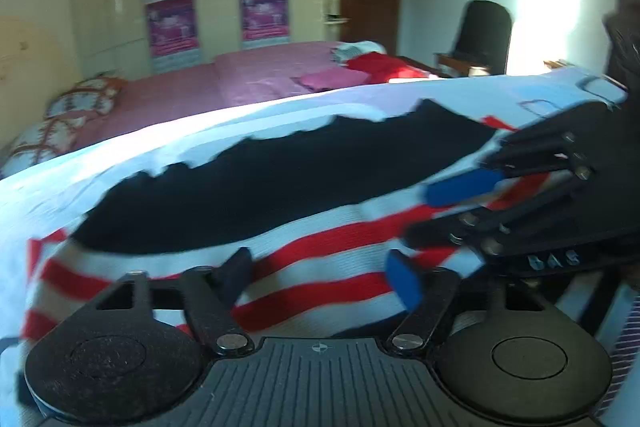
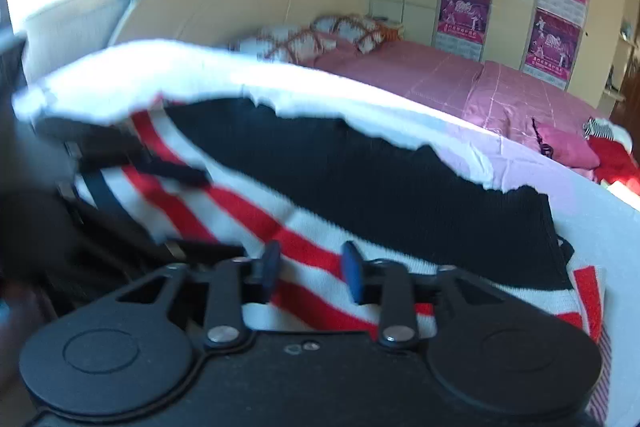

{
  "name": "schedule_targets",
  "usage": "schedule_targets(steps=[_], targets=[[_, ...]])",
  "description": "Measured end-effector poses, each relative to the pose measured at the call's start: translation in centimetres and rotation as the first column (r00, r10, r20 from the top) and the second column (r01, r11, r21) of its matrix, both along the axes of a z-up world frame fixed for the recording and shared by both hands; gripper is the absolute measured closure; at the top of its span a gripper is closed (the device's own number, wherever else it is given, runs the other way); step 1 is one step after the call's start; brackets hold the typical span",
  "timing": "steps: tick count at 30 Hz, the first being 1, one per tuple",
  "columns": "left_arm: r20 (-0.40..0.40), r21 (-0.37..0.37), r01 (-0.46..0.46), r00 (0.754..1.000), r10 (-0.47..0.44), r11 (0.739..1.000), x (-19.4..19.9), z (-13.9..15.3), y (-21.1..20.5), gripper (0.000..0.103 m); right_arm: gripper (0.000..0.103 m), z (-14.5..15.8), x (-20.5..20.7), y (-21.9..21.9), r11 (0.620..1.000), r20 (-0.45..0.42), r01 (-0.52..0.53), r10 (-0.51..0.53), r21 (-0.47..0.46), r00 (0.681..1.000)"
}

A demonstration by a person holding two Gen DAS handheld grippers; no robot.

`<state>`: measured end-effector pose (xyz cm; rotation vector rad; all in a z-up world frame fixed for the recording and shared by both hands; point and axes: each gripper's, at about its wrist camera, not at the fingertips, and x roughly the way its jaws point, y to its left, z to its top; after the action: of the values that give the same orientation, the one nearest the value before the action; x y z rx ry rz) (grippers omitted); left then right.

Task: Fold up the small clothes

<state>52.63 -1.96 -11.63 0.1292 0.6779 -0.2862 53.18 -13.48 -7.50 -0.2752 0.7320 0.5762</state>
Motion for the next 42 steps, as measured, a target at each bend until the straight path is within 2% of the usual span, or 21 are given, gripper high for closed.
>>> schedule_targets(steps=[3, 7, 9, 11, 12, 14, 16, 20, 23, 25, 27, 30, 34, 36, 39, 42], targets=[[-0.008, -0.018, -0.068, 0.998, 0.068, 0.998, -1.1, 0.1, 3.5, 0.023, 0.067, 0.3, 0.0, -2.5, 0.999, -0.010, 0.042, -0.042, -0.004, 0.999], [-0.009, -0.045, -0.166, 0.986, 0.166, 0.985, -3.6, -0.3, 9.7, 0.022, 0.070, 0.3, -0.8, -8.3, 0.983, -0.010, 0.184, -0.184, -0.027, 0.983], [-0.016, -0.059, -0.180, 0.984, 0.179, 0.982, -4.6, -0.5, 11.2, 0.022, 0.072, 0.4, -1.2, -10.7, 0.975, -0.025, 0.220, -0.220, 0.004, 0.975], [-0.012, -0.036, -0.189, 0.982, 0.188, 0.981, -5.0, 0.0, 10.7, 0.022, 0.071, 0.8, -1.5, -10.5, 0.971, -0.031, 0.238, -0.238, 0.001, 0.971], [-0.007, -0.029, -0.193, 0.981, 0.193, 0.981, -5.2, 0.4, 10.0, 0.022, 0.068, 1.2, -2.0, -9.6, 0.971, -0.010, 0.239, -0.239, -0.009, 0.971], [0.014, -0.067, -0.160, 0.987, 0.161, 0.985, -5.5, 1.3, 8.5, 0.022, 0.068, 2.4, -3.5, -7.9, 0.980, 0.018, 0.190, -0.191, 0.056, 0.981], [0.032, -0.070, -0.117, 0.992, 0.120, 0.991, -6.2, 2.0, 6.5, 0.022, 0.068, 2.9, -4.9, -5.6, 0.987, 0.008, 0.127, -0.128, 0.098, 0.992], [0.027, -0.060, -0.050, 0.998, 0.052, 0.997, -6.7, 2.1, 2.9, 0.022, 0.068, 2.2, -6.8, -0.9, 0.997, -0.008, 0.023, -0.023, 0.072, 1.000], [-0.023, -0.006, -0.053, 0.998, 0.053, 0.999, -6.4, 0.7, 1.6, 0.022, 0.067, 1.2, -7.4, 1.0, 0.999, -0.010, 0.004, -0.004, 0.042, 1.000], [-0.010, 0.034, -0.055, 0.998, 0.055, 0.998, -7.3, 0.1, 1.0, 0.022, 0.066, 0.6, -7.8, 1.7, 1.000, -0.002, -0.013, 0.013, -0.006, 1.000], [0.001, 0.053, -0.059, 0.998, 0.059, 0.997, -8.2, 0.1, 1.1, 0.022, 0.064, 0.2, -8.6, 1.4, 0.998, 0.035, -0.034, 0.035, -0.048, 0.999], [0.002, 0.052, -0.089, 0.996, 0.089, 0.995, -9.1, 0.2, 2.6, 0.022, 0.066, 0.4, -9.3, 0.3, 0.996, 0.043, -0.034, 0.037, -0.084, 0.998], [-0.007, 0.006, -0.161, 0.987, 0.161, 0.987, -10.6, 0.0, 6.5, 0.021, 0.066, 0.5, -9.9, -3.1, 0.995, 0.022, 0.019, -0.017, -0.096, 1.000], [-0.006, 0.007, -0.187, 0.982, 0.187, 0.982, -11.5, -0.1, 8.1, 0.021, 0.066, 0.5, -10.4, -5.1, 0.992, 0.015, 0.063, -0.062, -0.106, 0.998], [0.006, 0.054, -0.191, 0.982, 0.191, 0.980, -12.4, -0.4, 8.6, 0.021, 0.066, 0.2, -11.1, -8.7, 0.987, -0.013, 0.143, -0.145, -0.066, 0.989], [0.006, 0.047, -0.206, 0.978, 0.206, 0.977, -12.2, -0.6, 8.7, 0.021, 0.066, -0.1, -11.6, -10.7, 0.981, -0.030, 0.196, -0.196, -0.008, 0.980]])
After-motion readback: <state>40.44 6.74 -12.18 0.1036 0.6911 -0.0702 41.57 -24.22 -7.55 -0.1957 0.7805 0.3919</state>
